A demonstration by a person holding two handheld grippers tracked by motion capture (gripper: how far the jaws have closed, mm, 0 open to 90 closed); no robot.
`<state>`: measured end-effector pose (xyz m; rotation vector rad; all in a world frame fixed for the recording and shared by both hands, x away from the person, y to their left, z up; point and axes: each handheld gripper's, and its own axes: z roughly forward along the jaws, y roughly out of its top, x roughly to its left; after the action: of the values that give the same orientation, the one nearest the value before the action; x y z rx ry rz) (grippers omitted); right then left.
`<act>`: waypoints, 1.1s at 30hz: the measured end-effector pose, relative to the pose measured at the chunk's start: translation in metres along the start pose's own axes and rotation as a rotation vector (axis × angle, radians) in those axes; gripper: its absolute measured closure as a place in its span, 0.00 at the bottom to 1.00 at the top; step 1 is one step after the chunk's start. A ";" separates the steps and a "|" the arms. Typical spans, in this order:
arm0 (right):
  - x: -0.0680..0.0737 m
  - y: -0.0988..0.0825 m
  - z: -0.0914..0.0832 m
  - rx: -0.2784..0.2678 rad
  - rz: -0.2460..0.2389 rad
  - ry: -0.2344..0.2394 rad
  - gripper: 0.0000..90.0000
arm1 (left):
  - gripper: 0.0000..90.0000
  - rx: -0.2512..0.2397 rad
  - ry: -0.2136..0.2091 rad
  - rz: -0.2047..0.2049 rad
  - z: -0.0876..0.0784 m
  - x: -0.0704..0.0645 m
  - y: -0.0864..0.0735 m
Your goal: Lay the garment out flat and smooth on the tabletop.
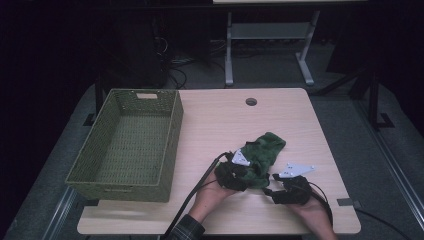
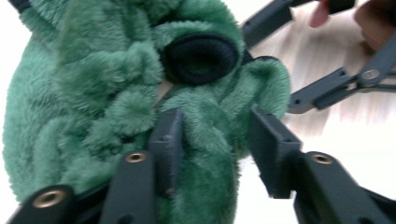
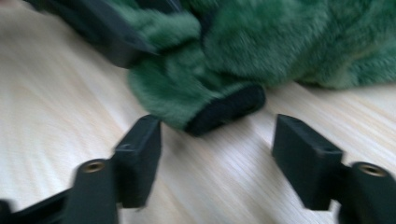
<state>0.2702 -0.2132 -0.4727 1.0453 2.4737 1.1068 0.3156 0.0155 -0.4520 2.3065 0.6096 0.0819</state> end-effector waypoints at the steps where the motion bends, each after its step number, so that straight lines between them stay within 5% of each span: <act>1: 0.000 0.001 -0.001 -0.011 0.004 0.007 0.44 | 0.70 0.000 0.003 -0.005 0.000 0.001 0.000; 7: -0.001 0.002 -0.005 -0.034 0.020 0.059 0.64 | 0.90 -0.001 -0.010 -0.021 0.000 0.002 0.001; 13: -0.002 0.003 -0.006 -0.027 0.024 0.091 0.91 | 0.92 0.006 -0.024 -0.010 -0.003 0.001 0.004; 21: -0.009 0.005 -0.020 -0.058 0.034 0.063 0.93 | 0.92 -0.034 -0.058 -0.024 -0.023 0.002 0.011; 33: -0.021 0.000 -0.036 -0.062 0.028 -0.006 0.93 | 0.93 -0.069 -0.037 -0.055 -0.072 0.025 -0.001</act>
<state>0.2687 -0.2475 -0.4496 1.0665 2.4106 1.1789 0.3209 0.0741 -0.4033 2.2186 0.6412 0.0332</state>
